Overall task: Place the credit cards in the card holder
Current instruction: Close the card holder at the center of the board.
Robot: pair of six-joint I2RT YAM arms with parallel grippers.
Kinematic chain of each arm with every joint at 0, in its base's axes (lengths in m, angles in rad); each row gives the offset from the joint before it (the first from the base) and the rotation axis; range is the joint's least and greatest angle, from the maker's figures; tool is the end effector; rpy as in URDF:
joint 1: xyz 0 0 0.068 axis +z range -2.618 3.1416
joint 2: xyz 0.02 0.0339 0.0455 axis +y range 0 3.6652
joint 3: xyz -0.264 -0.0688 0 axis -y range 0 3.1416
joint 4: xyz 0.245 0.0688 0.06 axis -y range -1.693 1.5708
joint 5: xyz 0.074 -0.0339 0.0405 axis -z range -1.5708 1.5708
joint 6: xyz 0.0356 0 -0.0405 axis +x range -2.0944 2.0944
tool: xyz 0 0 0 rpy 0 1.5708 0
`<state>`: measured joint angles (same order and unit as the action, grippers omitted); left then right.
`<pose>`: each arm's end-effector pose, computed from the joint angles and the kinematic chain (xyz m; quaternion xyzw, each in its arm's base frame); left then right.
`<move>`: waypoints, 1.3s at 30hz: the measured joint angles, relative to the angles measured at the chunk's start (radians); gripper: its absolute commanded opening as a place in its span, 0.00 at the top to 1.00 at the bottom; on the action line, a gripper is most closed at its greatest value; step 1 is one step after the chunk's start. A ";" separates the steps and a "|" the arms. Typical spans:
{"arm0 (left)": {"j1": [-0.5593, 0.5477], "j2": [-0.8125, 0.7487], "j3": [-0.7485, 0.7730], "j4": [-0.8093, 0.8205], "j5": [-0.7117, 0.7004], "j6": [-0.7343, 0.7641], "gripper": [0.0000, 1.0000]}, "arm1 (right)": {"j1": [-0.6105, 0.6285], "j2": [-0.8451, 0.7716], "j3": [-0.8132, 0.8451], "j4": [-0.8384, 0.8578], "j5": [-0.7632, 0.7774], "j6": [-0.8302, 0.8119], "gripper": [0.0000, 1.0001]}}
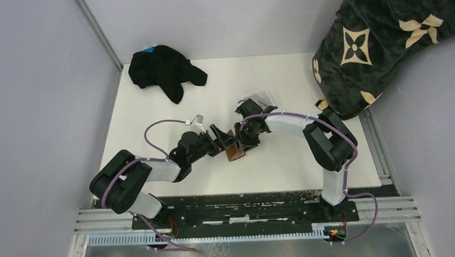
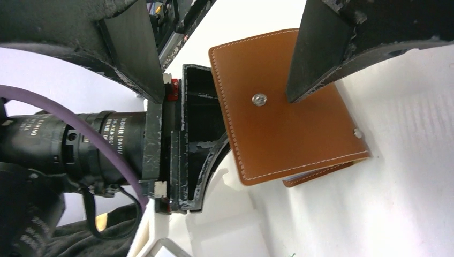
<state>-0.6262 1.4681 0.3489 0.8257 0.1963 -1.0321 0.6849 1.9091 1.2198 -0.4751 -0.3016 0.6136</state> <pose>0.2051 -0.1569 0.1503 -0.1038 0.7944 -0.4906 0.3427 0.2857 0.2470 0.1538 -0.0648 0.9666 0.2378 0.0700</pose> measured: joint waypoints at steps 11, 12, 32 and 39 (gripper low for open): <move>-0.004 0.071 0.013 0.000 0.025 0.000 0.10 | 0.006 0.001 0.027 -0.056 0.137 -0.090 0.59; -0.004 0.076 0.017 0.000 0.025 0.000 0.10 | 0.007 0.003 0.037 -0.066 0.155 -0.103 0.59; -0.004 0.140 0.110 -0.023 0.043 0.001 0.10 | 0.038 0.026 0.116 -0.132 0.336 -0.244 0.47; -0.003 0.160 0.146 -0.046 0.045 0.002 0.11 | 0.039 0.031 0.138 -0.156 0.378 -0.266 0.47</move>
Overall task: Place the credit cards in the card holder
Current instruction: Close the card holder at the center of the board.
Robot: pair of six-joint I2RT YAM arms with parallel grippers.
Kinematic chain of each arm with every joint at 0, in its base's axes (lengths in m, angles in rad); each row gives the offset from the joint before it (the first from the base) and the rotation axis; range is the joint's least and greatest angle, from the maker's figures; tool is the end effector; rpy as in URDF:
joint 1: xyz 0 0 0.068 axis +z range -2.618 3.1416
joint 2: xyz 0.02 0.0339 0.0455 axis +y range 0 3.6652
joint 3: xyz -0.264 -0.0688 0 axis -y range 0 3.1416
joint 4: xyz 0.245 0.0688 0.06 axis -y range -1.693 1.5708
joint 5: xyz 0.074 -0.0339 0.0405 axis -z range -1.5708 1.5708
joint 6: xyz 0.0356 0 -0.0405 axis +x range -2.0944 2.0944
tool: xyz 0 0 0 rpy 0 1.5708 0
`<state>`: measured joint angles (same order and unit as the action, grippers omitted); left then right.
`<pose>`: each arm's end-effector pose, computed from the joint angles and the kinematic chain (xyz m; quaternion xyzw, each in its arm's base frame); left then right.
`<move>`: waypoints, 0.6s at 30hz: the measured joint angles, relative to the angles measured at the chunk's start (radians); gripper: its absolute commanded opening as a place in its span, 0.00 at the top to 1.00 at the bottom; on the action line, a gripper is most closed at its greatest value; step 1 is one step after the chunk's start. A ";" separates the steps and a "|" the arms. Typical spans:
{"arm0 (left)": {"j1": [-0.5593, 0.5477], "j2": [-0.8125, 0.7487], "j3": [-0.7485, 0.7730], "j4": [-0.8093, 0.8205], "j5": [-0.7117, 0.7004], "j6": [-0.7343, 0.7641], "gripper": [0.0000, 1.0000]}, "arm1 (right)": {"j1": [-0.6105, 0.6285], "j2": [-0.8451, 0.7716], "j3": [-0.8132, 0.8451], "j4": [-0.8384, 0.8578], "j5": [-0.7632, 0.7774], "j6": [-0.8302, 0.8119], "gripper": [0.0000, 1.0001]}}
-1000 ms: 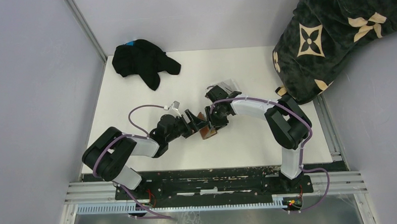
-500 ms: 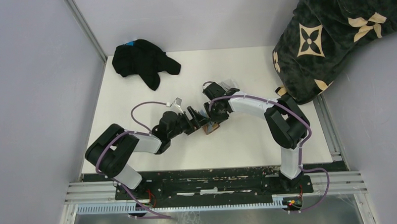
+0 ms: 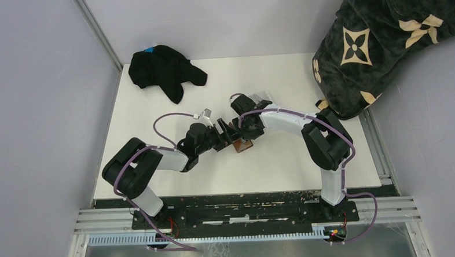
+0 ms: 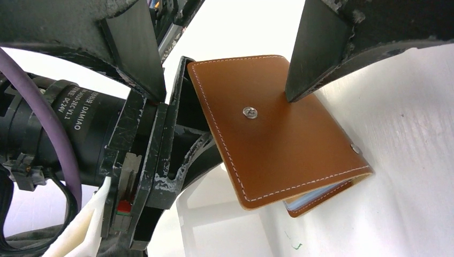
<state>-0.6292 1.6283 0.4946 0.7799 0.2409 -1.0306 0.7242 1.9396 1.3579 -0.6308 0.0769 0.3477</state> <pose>0.2336 -0.1805 0.1429 -0.0951 0.8119 -0.4853 0.3103 0.2949 0.2572 0.1727 -0.1773 0.9672 0.0584 0.1724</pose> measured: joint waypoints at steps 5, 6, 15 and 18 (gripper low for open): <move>0.002 0.002 0.011 -0.008 0.000 0.000 0.11 | 0.001 0.010 0.035 -0.014 0.015 -0.015 0.47; 0.002 0.002 0.013 -0.009 0.000 0.000 0.11 | 0.001 0.013 0.042 -0.016 0.018 -0.017 0.47; 0.016 0.002 0.019 -0.023 -0.005 0.001 0.12 | 0.003 0.043 0.089 -0.025 0.059 -0.051 0.48; 0.018 0.002 0.019 -0.026 -0.009 0.001 0.12 | 0.005 0.053 0.101 -0.029 0.073 -0.062 0.48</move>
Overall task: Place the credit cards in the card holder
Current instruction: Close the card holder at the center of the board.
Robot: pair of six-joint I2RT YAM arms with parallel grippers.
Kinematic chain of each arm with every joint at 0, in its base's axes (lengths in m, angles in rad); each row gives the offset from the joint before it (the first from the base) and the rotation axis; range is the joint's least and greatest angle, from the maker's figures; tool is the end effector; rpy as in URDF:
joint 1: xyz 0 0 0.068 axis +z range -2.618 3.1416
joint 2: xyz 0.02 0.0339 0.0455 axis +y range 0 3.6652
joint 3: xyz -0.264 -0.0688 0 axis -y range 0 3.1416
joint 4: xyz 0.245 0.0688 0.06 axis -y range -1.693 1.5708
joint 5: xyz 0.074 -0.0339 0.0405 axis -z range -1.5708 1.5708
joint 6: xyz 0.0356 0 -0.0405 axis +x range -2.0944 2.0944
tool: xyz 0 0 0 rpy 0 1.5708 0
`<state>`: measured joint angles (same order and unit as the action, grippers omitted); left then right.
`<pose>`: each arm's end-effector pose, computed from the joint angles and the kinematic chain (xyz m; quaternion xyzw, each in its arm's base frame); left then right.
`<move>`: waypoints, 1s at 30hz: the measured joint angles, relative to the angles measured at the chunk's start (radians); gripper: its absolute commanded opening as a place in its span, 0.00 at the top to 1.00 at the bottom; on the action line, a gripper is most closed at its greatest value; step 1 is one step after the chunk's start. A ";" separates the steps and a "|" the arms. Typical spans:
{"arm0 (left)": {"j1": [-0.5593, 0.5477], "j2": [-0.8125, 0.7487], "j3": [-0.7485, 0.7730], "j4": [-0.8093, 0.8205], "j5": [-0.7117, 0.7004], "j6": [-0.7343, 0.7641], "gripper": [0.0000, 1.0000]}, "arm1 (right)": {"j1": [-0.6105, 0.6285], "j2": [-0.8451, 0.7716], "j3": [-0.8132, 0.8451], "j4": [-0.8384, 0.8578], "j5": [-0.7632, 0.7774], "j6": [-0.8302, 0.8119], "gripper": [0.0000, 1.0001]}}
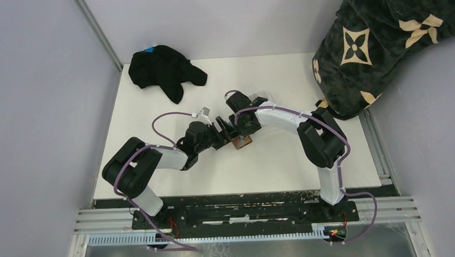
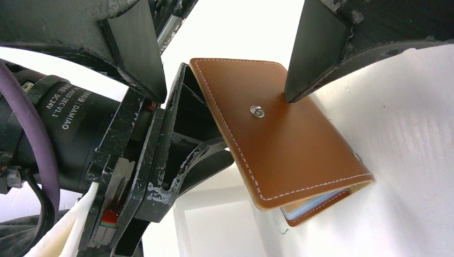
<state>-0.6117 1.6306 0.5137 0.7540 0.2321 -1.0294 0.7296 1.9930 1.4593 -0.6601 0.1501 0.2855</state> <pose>0.2398 -0.1782 0.1446 -0.1052 0.8134 -0.4776 0.3149 0.3091 0.2692 0.1798 -0.2020 0.9586 0.0265 0.1991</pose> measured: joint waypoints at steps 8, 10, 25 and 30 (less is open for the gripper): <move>0.009 0.013 0.010 -0.008 -0.023 0.001 0.12 | 0.000 0.040 0.048 -0.010 0.040 -0.030 0.48; 0.011 0.013 0.012 -0.012 -0.026 0.001 0.12 | -0.002 0.047 0.057 -0.011 0.043 -0.034 0.48; 0.002 0.013 0.037 -0.001 0.043 0.002 0.13 | -0.066 0.073 0.077 0.084 0.043 -0.042 0.48; 0.016 0.016 0.037 0.000 0.059 0.006 0.13 | -0.065 0.088 0.112 0.114 0.037 -0.048 0.48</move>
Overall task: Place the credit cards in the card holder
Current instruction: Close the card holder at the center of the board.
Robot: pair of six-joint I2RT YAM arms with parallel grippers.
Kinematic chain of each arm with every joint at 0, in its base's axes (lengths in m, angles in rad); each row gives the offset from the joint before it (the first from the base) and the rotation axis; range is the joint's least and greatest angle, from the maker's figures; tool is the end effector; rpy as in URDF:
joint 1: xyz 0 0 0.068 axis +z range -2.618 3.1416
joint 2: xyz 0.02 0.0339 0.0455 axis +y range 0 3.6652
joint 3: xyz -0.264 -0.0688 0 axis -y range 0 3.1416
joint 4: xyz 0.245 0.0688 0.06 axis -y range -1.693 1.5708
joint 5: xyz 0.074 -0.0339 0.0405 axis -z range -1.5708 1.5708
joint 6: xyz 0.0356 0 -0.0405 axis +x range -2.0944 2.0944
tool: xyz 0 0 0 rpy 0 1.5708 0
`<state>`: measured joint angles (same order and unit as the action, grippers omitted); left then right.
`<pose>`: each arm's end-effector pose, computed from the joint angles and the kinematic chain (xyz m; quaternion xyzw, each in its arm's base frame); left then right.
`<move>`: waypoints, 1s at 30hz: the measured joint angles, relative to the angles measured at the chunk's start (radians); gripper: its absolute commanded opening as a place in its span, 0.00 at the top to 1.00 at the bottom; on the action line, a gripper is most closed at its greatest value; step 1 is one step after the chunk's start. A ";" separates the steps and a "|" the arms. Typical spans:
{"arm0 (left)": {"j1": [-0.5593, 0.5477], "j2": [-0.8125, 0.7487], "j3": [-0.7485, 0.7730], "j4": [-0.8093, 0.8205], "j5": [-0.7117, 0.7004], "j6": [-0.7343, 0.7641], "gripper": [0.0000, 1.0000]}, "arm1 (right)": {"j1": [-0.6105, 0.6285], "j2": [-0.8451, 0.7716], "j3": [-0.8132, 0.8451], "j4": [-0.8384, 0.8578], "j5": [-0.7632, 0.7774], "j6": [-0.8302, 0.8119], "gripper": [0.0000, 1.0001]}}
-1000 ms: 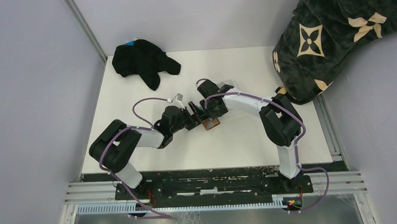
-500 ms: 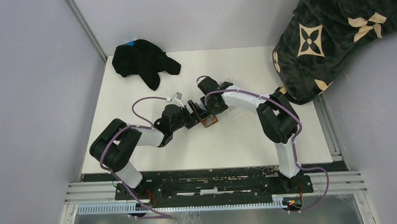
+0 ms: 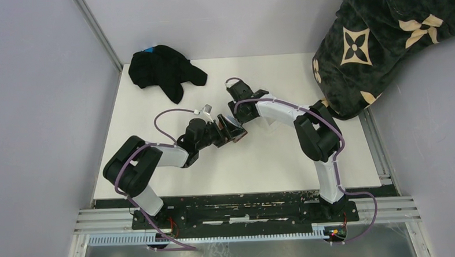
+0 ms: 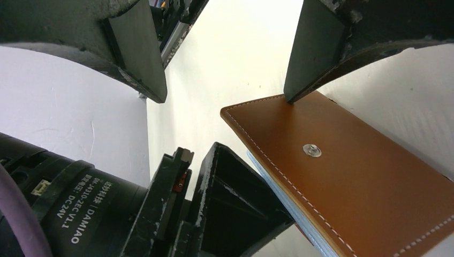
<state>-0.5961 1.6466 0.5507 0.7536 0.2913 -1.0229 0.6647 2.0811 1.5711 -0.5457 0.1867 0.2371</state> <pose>0.2485 -0.1809 0.1500 -0.0895 0.8079 -0.4946 0.3075 0.3549 0.2697 0.1818 -0.1811 0.9459 0.0294 0.2675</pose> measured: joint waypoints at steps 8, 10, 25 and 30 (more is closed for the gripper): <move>0.042 0.000 0.000 -0.004 0.000 0.011 0.13 | -0.004 0.024 0.010 0.029 -0.067 -0.004 0.48; 0.055 0.000 0.000 -0.005 -0.001 0.013 0.13 | -0.005 0.035 0.010 0.032 -0.084 -0.004 0.48; 0.102 -0.028 0.000 -0.108 -0.111 0.042 0.13 | 0.001 0.048 0.011 0.076 -0.165 -0.011 0.49; 0.104 -0.028 0.021 -0.155 -0.161 0.061 0.13 | 0.013 0.058 0.012 0.109 -0.158 -0.021 0.55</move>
<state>-0.4919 1.6184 0.5720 0.5987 0.1303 -0.9619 0.6777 2.1391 1.5829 -0.4362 0.0284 0.2165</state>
